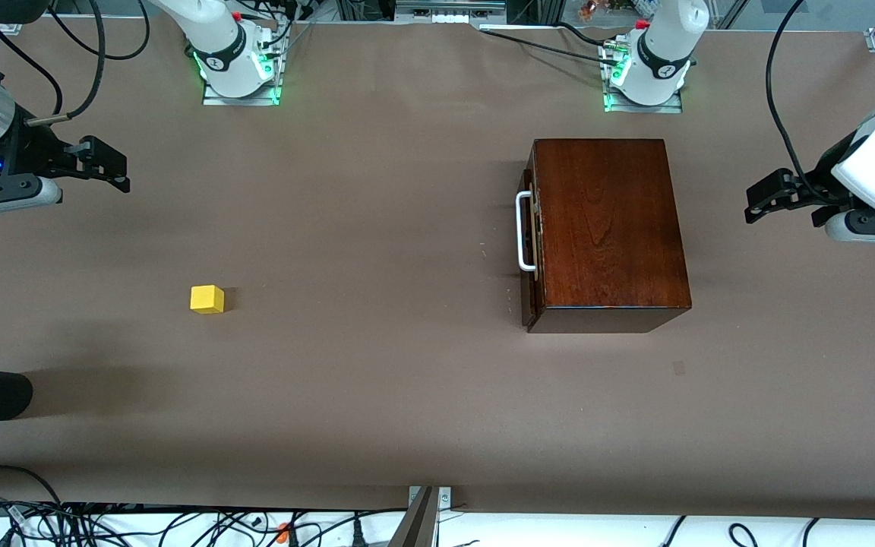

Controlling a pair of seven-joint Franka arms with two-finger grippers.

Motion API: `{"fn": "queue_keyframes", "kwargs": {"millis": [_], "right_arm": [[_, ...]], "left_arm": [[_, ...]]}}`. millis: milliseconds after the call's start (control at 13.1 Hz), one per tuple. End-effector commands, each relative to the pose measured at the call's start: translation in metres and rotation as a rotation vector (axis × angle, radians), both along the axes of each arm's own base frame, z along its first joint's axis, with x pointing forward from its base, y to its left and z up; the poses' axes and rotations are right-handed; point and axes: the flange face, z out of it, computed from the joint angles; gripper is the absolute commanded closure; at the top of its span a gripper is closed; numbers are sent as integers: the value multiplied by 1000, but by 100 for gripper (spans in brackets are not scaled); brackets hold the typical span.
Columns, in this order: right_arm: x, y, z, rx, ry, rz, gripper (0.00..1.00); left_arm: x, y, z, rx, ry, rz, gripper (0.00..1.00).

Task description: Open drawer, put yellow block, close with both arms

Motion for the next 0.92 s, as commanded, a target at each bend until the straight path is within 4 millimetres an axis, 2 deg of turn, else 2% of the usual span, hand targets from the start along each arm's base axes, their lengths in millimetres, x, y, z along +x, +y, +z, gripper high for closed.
{"fn": "queue_keyframes", "kwargs": {"millis": [0,229,382,611,840], "right_arm": [[1,-1,4,-10,3,0,0],[1,-1,4,-10,3,0,0],[1,-1,4,-10,3,0,0],[1,-1,4,-10,4,0,0],[1,-1,4,-10,4,0,0]], "left_arm": [[2,-15,1,19,-5,-38,0],[-1,-49,-3,8,5,-99,0],[-7,-81,-2,8,3,-161,0],[-24,-145,0,-17,3,-266,0],[-45,-230,-15,-26,25,-376,0]]}}
